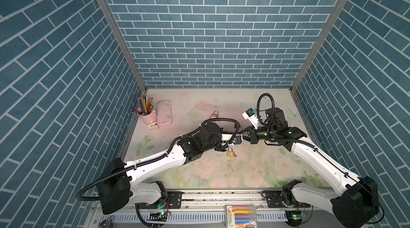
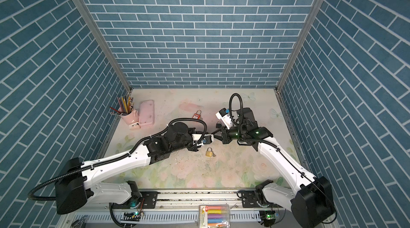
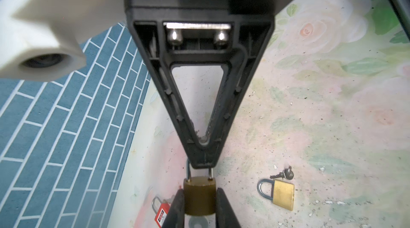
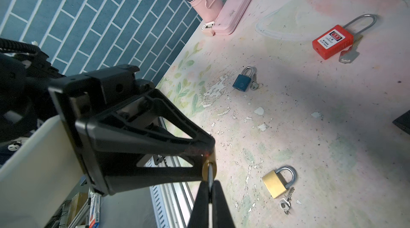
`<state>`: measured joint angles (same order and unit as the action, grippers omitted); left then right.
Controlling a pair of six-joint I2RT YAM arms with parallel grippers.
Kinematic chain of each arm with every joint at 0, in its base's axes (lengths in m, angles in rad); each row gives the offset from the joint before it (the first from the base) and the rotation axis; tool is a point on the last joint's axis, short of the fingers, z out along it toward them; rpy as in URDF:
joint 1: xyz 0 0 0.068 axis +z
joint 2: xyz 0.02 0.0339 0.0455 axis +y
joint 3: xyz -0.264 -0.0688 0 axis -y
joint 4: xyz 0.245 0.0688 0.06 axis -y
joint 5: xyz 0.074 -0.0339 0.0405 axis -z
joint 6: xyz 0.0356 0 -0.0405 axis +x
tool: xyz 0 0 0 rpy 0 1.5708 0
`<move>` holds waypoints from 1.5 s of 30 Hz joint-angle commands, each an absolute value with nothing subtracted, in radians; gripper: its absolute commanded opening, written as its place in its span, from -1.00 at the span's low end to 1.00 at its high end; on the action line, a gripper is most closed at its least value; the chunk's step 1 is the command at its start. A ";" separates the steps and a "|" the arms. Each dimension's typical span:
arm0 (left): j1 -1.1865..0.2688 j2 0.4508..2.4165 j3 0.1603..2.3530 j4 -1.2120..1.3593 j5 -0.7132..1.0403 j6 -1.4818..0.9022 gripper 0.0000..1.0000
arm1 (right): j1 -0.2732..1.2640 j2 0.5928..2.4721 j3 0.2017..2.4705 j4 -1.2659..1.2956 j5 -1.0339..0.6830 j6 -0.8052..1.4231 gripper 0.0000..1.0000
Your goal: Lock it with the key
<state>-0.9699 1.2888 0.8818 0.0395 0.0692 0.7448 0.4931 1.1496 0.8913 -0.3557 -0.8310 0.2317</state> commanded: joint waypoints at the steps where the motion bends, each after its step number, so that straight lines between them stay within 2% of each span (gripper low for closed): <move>1: -0.976 1.267 0.870 0.140 0.026 0.777 -1.00 | 0.488 1.164 0.920 -0.347 -0.889 0.268 -1.00; 9: -0.980 1.268 0.886 0.170 0.023 0.761 -1.00 | 0.487 1.203 0.905 -0.335 -0.918 0.280 -1.00; 28: -0.978 1.284 1.016 0.155 0.190 0.697 -1.00 | 0.488 1.215 0.846 -0.274 -0.935 0.294 -1.00; 45: -0.980 1.339 1.084 0.338 0.183 0.657 -1.00 | 0.525 1.294 0.818 -0.224 -0.966 0.320 -1.00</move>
<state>-0.9516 1.3533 0.9649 -0.0483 0.0677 0.6727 0.4686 1.2457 0.8513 -0.1959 -0.9207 0.3107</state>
